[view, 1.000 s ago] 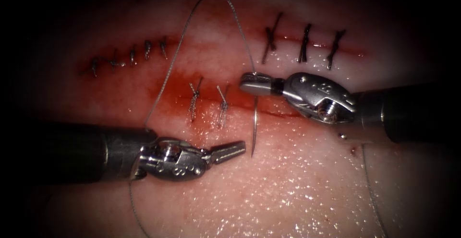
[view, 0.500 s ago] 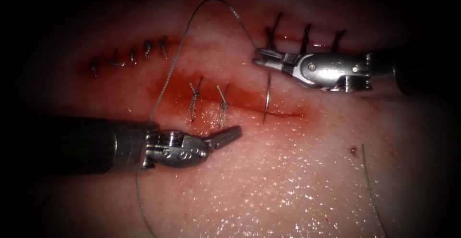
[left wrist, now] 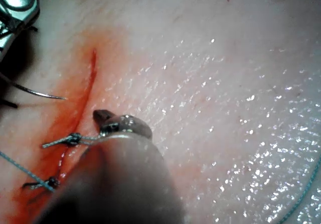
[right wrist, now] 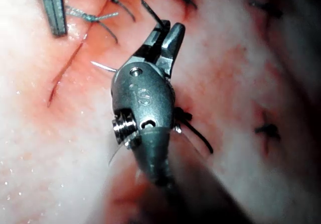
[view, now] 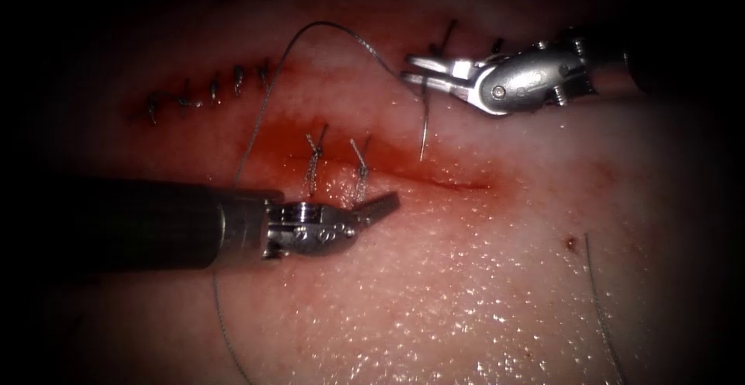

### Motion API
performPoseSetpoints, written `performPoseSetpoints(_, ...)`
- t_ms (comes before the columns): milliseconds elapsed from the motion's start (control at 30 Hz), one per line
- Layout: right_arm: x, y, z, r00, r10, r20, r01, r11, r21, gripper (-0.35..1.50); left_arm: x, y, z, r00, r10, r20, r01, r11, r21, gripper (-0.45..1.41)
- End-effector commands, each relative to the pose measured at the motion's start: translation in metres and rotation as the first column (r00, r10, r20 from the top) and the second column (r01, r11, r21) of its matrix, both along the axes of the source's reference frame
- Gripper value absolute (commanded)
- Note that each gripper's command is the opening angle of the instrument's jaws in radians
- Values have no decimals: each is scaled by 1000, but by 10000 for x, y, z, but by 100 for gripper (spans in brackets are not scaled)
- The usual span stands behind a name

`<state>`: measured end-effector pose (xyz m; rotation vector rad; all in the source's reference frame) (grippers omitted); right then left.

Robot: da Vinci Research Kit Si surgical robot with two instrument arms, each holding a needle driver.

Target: Wound Closure

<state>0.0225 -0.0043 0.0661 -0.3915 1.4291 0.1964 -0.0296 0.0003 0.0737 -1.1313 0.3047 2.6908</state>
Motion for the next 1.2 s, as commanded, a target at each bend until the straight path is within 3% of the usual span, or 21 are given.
performPoseSetpoints(33,9,-2,4,1000,-2,4,2,1000,-11,-35,-6,-7,9,1000,8,-5,-8,1000,4,0)
performPoseSetpoints(333,15,-1,10,999,2,33,1,996,-85,-35,-5,-20,32,999,43,-27,-41,997,66,5)
performPoseSetpoints(1200,17,-13,25,995,-16,103,33,985,-168,-35,-1,-17,14,999,46,-7,-45,995,90,10)
